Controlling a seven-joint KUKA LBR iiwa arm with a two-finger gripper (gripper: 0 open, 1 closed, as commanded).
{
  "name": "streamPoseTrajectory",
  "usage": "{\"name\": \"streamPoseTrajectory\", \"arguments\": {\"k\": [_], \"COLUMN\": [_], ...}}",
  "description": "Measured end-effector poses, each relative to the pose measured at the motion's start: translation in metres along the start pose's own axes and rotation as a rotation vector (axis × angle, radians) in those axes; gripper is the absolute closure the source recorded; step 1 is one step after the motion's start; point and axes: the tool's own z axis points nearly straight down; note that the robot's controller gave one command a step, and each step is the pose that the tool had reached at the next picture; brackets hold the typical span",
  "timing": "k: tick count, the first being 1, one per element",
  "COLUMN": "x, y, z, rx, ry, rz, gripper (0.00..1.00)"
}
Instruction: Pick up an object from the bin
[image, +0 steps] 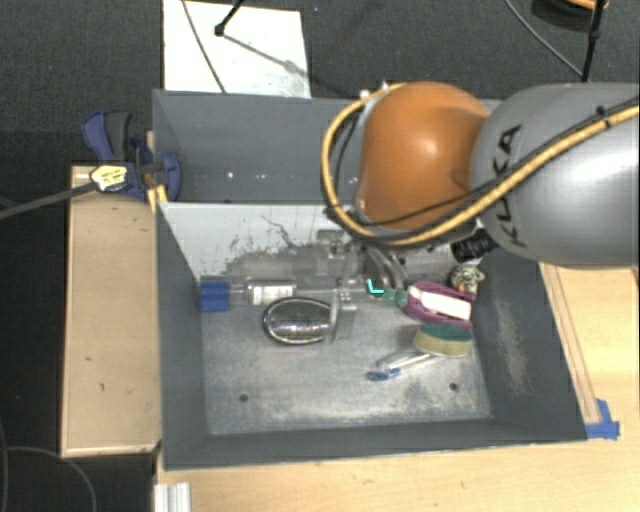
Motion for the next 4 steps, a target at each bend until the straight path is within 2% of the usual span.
{"name": "streamPoseTrajectory", "arguments": {"k": [1, 2, 3, 4], "x": [-0.024, -0.027, -0.018, 0.006], "y": [0.009, 0.010, -0.008, -0.001], "z": [0.143, 0.136, 0.074, 0.010], "rx": [-0.001, -0.003, 0.001, 0.000], "ry": [-0.003, -0.009, -0.012, -0.013], "rz": [0.045, 0.050, -0.266, -0.261], "gripper": [0.00, 1.00, 1.00, 1.00]}}
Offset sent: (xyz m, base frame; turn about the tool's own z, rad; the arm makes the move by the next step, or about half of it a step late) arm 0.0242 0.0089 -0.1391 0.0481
